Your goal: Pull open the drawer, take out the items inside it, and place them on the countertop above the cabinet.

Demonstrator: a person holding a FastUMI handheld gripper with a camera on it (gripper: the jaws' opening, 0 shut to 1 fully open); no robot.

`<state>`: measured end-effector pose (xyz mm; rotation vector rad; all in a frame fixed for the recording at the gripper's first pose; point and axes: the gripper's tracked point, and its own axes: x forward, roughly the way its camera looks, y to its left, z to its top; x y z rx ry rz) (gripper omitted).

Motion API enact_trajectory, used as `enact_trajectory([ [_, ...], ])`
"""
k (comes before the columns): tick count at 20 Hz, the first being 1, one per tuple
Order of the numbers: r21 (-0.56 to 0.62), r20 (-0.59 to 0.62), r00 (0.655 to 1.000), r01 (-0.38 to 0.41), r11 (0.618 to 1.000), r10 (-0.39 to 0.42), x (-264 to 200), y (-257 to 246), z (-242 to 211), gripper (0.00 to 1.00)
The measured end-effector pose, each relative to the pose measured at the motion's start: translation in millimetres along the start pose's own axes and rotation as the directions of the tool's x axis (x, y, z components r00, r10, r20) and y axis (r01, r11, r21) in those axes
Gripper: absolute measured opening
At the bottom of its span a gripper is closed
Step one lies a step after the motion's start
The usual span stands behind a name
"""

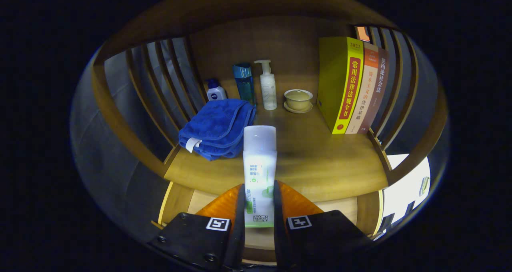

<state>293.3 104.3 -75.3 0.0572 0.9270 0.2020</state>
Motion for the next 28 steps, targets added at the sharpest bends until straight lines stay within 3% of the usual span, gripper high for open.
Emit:
enact_trajectory([
  [8,-0.001,-0.023,0.996,0.089,0.996,-0.089,63.4,-17.1,17.3,0.39],
  [11,0.017,-0.068,0.992,0.108,0.994,-0.106,77.3,-22.3,8.8,0.39],
  [18,-0.026,-0.028,0.988,0.153,0.988,-0.154,98.5,-23.3,7.9,0.40],
  [28,-0.009,0.022,0.989,0.145,0.989,-0.145,103.6,-23.1,4.9,0.61],
])
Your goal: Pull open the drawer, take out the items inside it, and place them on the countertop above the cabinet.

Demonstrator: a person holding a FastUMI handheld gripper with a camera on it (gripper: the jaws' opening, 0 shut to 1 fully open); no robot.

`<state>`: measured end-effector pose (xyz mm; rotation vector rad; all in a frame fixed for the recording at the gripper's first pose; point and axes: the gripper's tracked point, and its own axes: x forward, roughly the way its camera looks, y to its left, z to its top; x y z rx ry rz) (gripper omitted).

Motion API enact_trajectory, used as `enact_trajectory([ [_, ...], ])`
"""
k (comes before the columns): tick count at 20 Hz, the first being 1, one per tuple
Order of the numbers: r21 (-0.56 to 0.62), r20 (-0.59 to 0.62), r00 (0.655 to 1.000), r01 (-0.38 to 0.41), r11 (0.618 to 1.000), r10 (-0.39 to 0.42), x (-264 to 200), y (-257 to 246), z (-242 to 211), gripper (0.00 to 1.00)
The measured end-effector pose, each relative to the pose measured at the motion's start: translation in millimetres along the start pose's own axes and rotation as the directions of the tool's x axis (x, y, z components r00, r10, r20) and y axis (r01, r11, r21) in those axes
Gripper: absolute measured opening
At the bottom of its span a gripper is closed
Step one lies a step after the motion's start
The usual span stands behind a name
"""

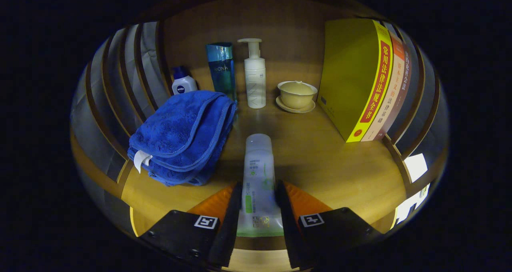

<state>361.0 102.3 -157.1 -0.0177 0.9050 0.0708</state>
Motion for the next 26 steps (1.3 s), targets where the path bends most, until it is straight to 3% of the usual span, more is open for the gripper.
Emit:
enact_trajectory([
  [1,-0.002,0.001,1.000,0.003,1.000,-0.003,-1.5,-0.4,-0.2,0.63],
  [6,0.014,0.017,1.000,0.008,1.000,-0.008,-0.7,-5.1,-0.4,0.93],
  [14,-0.020,0.124,0.986,-0.110,0.994,0.112,-61.1,30.0,-1.0,0.97],
  [21,-0.099,0.326,0.927,-0.160,0.982,0.184,-149.9,58.3,7.2,0.97],
  [26,-0.131,0.475,0.853,-0.173,0.976,0.215,-208.1,65.6,-7.1,0.97],
])
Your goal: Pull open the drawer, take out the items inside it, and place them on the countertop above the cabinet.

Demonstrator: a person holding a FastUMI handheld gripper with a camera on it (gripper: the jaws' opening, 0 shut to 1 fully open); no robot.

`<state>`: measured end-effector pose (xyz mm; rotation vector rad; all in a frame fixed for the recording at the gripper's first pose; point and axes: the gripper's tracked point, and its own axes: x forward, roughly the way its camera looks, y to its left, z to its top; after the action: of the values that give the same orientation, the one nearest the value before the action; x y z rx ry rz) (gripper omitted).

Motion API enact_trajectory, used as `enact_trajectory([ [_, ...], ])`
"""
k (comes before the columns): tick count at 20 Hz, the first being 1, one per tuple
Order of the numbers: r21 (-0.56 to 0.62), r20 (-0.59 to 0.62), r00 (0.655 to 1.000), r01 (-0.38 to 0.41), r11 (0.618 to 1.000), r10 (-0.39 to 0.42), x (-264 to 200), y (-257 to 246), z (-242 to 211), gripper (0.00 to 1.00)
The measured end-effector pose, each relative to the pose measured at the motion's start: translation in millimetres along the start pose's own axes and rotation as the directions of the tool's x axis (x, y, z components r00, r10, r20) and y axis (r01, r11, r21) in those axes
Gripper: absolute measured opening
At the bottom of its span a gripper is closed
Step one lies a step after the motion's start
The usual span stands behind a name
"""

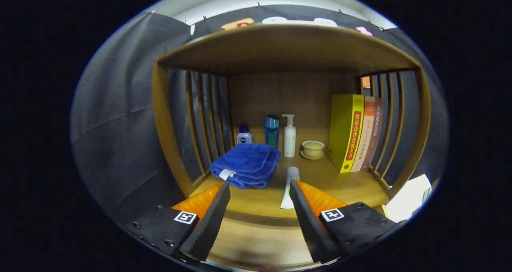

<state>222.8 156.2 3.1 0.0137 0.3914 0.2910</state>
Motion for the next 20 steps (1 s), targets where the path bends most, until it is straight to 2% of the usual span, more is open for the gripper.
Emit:
enact_trajectory([
  [2,0.012,0.053,0.998,-0.013,1.000,0.012,-23.0,7.4,-2.9,0.97],
  [6,0.063,0.165,0.986,0.029,0.998,-0.039,-70.9,0.2,-13.0,0.97],
  [10,0.081,0.228,0.971,0.059,0.995,-0.076,-108.2,-4.8,-26.7,0.97],
  [14,0.098,0.262,0.954,0.122,0.988,-0.144,-136.1,-19.2,-35.9,0.97],
  [17,0.150,0.313,0.934,0.132,0.980,-0.174,-149.9,-30.6,-35.3,0.97],
  [20,0.182,0.401,0.892,0.143,0.973,-0.206,-160.6,-46.1,-33.4,0.97],
])
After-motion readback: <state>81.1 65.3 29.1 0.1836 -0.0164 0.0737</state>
